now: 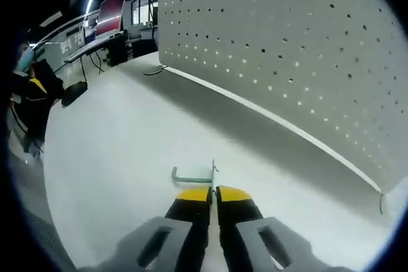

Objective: Insert the hook assembly into the mounting plate slot until the hook locks in place.

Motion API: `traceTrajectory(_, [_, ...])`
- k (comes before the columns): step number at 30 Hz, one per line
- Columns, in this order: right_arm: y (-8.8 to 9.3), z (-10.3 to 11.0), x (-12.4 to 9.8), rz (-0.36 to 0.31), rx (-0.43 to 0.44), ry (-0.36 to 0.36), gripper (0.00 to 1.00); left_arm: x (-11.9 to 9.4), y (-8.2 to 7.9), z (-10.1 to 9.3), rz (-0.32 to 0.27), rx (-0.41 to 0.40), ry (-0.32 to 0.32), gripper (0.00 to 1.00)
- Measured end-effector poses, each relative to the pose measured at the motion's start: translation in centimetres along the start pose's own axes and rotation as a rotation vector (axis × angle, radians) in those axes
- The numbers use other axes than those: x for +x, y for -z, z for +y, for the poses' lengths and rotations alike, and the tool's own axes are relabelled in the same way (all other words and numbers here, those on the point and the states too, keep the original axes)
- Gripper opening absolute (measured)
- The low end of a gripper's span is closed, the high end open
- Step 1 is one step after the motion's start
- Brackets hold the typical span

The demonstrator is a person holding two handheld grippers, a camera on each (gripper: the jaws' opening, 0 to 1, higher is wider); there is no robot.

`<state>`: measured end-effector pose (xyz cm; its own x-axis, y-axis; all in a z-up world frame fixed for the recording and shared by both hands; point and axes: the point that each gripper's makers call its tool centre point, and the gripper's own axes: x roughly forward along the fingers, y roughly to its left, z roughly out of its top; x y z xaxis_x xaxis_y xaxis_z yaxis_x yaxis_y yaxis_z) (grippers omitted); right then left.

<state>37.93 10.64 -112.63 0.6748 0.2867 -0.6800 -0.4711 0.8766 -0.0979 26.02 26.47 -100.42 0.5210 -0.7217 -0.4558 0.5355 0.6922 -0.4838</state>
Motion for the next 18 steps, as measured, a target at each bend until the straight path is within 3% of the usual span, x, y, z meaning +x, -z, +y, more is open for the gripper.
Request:
traceTrajectory(9, [-1.3, -0.9, -0.9, -0.027, -0.013, 0.027, 0.00, -0.2, -1.4, -0.8, -0.026, 0.024, 0.011, 0.97])
traceTrajectory(18, [-4.4, -2.2, -3.4, -0.102, 0.015, 0.053, 0.01, -0.4, -2.2, -1.0, -0.037, 0.049, 0.010, 0.96])
